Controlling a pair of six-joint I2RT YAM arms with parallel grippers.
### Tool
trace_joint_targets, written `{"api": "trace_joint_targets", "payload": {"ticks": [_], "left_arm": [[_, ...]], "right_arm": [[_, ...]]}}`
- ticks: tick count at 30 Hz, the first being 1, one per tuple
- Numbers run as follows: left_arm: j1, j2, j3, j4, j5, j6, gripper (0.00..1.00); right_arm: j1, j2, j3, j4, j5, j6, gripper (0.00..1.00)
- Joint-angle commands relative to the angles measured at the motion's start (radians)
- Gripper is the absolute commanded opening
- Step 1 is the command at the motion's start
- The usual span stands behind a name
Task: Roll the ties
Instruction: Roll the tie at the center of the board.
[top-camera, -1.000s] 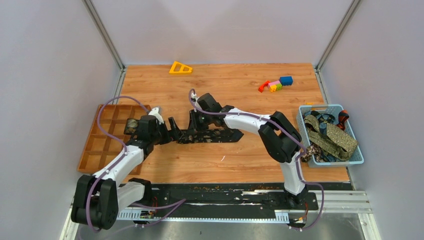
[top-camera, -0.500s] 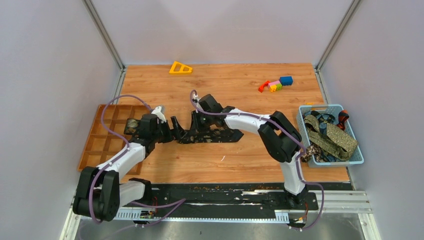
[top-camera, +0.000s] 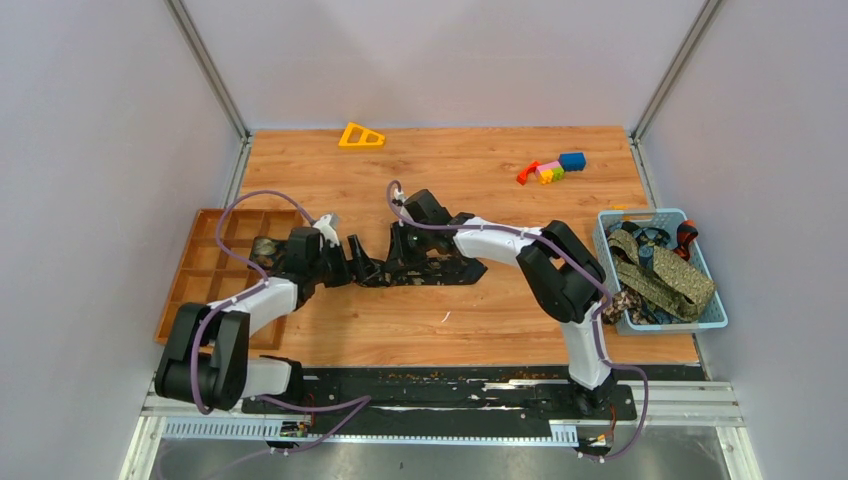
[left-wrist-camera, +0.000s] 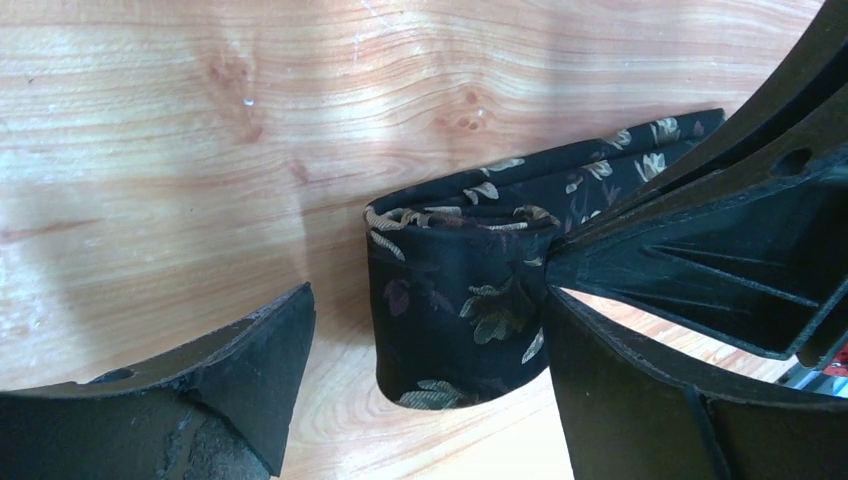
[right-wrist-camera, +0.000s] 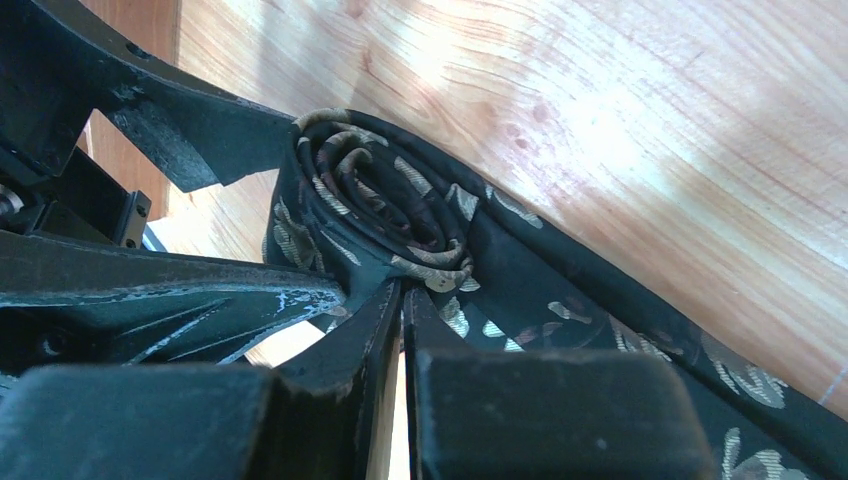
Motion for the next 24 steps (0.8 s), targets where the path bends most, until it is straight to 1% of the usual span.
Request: {"api": "trace_joint_targets", "payload": {"ticks": [1, 13, 19, 21, 24], "left_arm": [[0.005, 0.038, 0.008, 0.093, 0.055, -0.010, 0.88], [0.005, 0.131, 0.012, 0.173, 0.104, -0.033, 0.77], [0.005, 0.158, 0.016, 0.179, 0.107, -0.039, 0.69], [0.004, 0.148, 0.022, 0.155, 0.088, -0.033, 0.67], [-0.006, 0.125, 0.040, 0.099, 0.044, -0.011, 0.65]], "right_arm": [[-0.008, 0.014, -0.017, 0.018, 0.019, -0.021, 0.07], [-0.012, 0.018, -0.018, 0.021, 0.015, -0.020, 0.06], [-0.019, 0.009, -0.020, 0.021, 0.014, -0.024, 0.06], [-0.020, -0.001, -0.026, 0.022, 0.017, -0.031, 0.08], [-0.022, -0.026, -0.049, 0.043, 0.014, -0.038, 0.16]]}}
